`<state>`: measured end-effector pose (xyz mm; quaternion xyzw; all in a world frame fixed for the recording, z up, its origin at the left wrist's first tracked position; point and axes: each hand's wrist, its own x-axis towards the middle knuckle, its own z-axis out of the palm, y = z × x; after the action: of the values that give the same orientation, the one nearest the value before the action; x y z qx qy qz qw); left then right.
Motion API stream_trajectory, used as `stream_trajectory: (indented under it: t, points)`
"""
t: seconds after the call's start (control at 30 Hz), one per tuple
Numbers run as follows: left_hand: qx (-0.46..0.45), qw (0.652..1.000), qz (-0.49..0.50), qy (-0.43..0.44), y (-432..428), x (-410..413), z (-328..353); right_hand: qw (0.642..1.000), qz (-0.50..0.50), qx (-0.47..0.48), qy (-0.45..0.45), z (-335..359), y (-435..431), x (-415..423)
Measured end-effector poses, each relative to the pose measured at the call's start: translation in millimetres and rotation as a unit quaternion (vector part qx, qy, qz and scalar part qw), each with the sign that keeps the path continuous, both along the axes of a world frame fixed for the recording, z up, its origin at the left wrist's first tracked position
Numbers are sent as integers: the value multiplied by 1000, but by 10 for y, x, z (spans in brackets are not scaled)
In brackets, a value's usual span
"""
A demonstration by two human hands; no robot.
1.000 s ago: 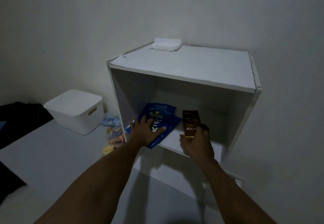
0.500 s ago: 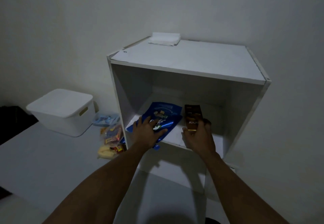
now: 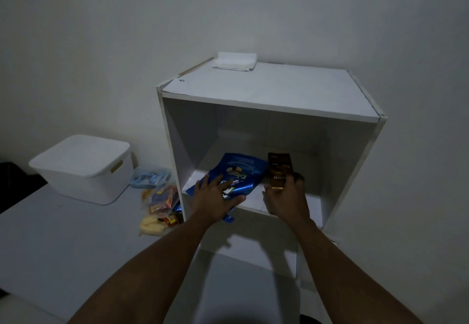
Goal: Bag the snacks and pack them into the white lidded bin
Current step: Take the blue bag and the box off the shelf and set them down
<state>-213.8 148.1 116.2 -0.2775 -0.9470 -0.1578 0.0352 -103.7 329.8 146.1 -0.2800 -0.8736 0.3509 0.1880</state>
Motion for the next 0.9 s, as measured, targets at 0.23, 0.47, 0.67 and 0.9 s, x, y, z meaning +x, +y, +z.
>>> stream_trajectory:
  t: [0.23,0.47,0.67,0.9]
  points:
    - [94,995,-8,12,-46,8,96,999,-12,-13,36,89,-35,100]
    - [181,982,46,-17,-122,42,312,998,-16,-15,52,290,-33,178]
    - [253,967,-1,31,-196,112,520,998,1,-11,54,443,-14,217]
    - [269,956,-83,78,-303,195,707,998,32,-10,59,542,-11,301]
